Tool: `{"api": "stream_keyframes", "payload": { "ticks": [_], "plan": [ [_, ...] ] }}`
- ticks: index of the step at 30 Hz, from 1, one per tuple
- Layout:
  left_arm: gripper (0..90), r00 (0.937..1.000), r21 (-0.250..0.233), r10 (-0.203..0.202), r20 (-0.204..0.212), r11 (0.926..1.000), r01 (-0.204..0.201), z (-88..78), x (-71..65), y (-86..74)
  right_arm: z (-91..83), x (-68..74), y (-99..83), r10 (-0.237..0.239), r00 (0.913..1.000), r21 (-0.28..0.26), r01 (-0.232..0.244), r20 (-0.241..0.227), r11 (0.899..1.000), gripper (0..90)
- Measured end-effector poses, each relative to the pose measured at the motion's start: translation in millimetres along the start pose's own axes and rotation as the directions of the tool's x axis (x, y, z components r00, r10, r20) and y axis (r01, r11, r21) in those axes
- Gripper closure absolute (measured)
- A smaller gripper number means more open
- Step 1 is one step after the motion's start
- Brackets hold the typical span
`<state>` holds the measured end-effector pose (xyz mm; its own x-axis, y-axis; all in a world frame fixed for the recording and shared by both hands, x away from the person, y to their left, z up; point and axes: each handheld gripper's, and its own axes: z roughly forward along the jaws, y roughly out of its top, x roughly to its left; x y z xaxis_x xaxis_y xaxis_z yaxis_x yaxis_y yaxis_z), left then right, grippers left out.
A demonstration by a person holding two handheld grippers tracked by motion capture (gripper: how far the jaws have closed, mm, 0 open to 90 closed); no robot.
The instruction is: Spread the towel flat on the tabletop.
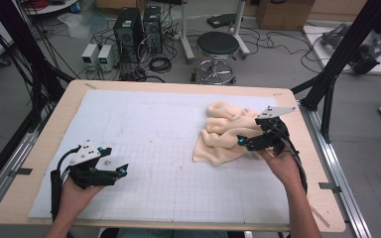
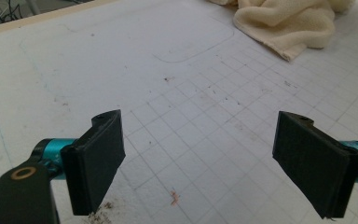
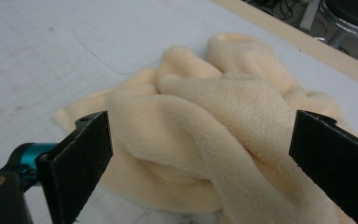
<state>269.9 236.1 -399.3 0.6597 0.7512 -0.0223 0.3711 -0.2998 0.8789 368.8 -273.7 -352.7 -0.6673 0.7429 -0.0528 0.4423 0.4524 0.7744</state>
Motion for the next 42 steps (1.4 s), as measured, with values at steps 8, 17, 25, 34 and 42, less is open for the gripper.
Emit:
{"api": "stream_keyframes", "payload": {
  "ticks": [8, 17, 25, 34, 42],
  "plan": [
    [16.9, 1.0000, -0.002, -0.009, -0.004, 1.0000, 0.009, -0.1, 2.0, -0.9, 40.0, -2.2, -7.6, -0.013, 0.9994, 0.074, 0.010, 0.032, 0.997, 17.0],
    [16.9, 0.9998, -0.001, -0.018, -0.005, 0.9998, 0.018, -0.2, 4.3, -0.4, 64.1, -0.4, -24.5, -0.007, 0.9989, 0.125, 0.002, 0.047, 0.992, 42.6],
    [17.0, 0.9999, -0.002, -0.012, -0.012, 0.9999, 0.012, -7.7, -1.0, -3.4, 68.4, -1.3, -24.4, 0.008, 0.9999, 0.144, -0.010, 0.014, 0.990, 66.4],
    [17.0, 0.9997, 0.003, -0.021, -0.016, 0.9998, 0.021, -8.3, 2.7, -4.8, 46.9, -2.6, -19.2, 0.006, 0.9997, 0.088, -0.004, -0.023, 0.996, 72.5],
    [17.0, 0.9999, 0.008, -0.015, -0.008, 0.9998, 0.015, -4.2, 1.3, -2.8, 30.2, 5.0, -6.3, -0.015, 0.9993, 0.041, 0.016, -0.035, 0.999, 72.4]
  ]
}}
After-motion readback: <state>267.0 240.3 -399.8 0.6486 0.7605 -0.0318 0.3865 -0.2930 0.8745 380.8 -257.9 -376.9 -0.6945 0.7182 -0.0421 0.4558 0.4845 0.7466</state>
